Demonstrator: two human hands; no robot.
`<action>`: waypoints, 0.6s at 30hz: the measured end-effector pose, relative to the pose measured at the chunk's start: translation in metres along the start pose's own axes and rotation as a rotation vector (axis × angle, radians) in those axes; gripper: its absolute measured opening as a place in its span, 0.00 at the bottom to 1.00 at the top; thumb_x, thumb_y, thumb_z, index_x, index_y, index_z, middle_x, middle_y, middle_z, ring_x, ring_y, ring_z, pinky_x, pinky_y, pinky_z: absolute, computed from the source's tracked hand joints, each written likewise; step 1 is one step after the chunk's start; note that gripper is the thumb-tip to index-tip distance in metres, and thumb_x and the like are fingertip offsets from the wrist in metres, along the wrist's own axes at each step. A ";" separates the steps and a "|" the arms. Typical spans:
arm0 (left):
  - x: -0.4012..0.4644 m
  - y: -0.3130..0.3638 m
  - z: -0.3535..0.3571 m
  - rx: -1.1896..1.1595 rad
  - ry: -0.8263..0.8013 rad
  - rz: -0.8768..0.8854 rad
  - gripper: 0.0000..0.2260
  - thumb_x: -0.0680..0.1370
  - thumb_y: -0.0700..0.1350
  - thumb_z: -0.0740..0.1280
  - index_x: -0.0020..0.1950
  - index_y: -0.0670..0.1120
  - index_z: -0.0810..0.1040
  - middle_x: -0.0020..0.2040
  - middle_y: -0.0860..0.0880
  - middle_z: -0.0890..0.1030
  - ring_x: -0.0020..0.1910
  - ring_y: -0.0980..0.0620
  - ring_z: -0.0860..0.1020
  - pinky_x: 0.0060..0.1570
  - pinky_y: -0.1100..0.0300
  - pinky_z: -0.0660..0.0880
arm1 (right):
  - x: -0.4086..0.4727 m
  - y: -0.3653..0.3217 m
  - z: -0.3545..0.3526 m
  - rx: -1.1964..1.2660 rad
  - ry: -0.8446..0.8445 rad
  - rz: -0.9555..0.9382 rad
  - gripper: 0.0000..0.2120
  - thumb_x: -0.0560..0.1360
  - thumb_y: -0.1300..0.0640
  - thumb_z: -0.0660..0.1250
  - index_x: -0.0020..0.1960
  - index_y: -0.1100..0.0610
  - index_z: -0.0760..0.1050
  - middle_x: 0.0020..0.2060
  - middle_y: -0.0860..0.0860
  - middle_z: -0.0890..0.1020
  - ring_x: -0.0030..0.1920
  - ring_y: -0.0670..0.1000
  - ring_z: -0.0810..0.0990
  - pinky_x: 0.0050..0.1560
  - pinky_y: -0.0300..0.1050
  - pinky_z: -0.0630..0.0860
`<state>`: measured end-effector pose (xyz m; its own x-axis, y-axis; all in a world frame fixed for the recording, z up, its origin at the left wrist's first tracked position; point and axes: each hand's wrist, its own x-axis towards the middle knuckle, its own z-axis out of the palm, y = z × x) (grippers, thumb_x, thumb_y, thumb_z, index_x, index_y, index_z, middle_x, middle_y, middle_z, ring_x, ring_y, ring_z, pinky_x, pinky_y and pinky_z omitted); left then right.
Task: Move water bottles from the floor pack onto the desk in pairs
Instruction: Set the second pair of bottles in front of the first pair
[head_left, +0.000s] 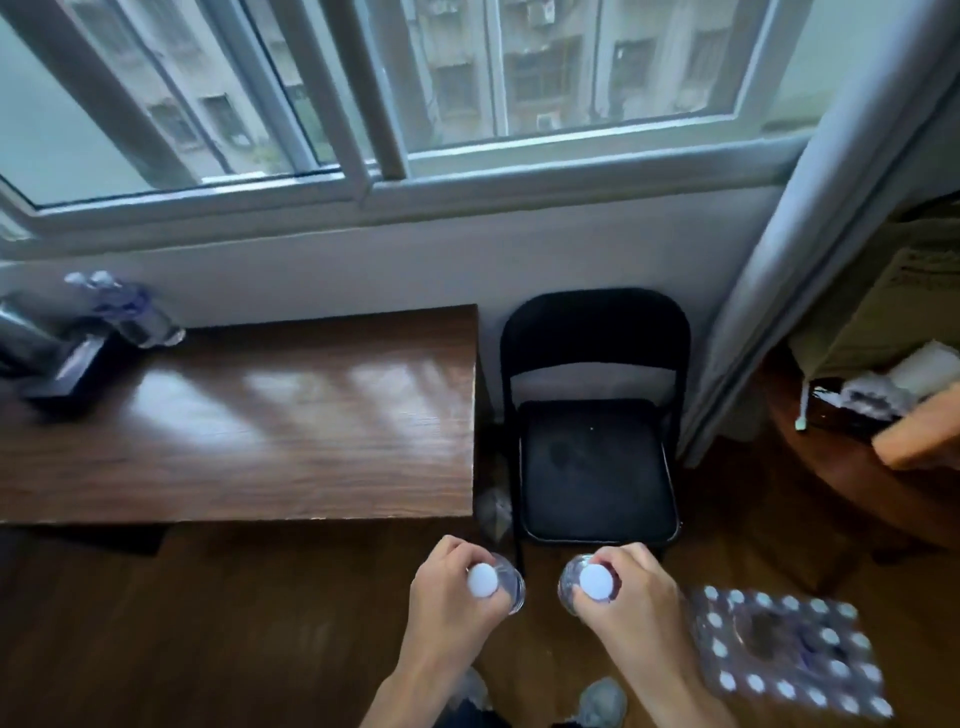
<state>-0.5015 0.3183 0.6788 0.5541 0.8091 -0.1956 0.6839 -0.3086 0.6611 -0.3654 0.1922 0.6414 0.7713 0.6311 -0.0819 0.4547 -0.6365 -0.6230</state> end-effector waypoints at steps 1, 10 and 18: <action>-0.003 -0.012 -0.011 -0.012 0.016 -0.021 0.13 0.66 0.46 0.79 0.42 0.56 0.76 0.42 0.62 0.75 0.42 0.56 0.78 0.37 0.77 0.73 | -0.002 -0.014 0.007 -0.013 -0.018 -0.017 0.17 0.57 0.53 0.82 0.42 0.53 0.79 0.38 0.48 0.79 0.34 0.47 0.73 0.31 0.40 0.79; -0.025 -0.125 -0.096 -0.105 0.161 -0.155 0.14 0.66 0.51 0.78 0.44 0.58 0.75 0.44 0.63 0.75 0.45 0.57 0.79 0.43 0.74 0.77 | -0.031 -0.144 0.087 -0.008 -0.232 -0.137 0.15 0.63 0.50 0.79 0.43 0.47 0.75 0.40 0.46 0.77 0.39 0.47 0.76 0.38 0.34 0.76; -0.035 -0.216 -0.161 -0.132 0.314 -0.340 0.14 0.64 0.51 0.79 0.42 0.58 0.75 0.43 0.60 0.78 0.41 0.60 0.79 0.41 0.69 0.80 | -0.031 -0.248 0.152 0.005 -0.456 -0.295 0.13 0.64 0.52 0.78 0.43 0.46 0.75 0.40 0.43 0.77 0.40 0.44 0.77 0.37 0.32 0.72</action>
<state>-0.7452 0.4372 0.6597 0.1253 0.9713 -0.2021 0.7246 0.0495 0.6874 -0.5702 0.3977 0.6798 0.3392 0.9117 -0.2320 0.6194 -0.4021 -0.6743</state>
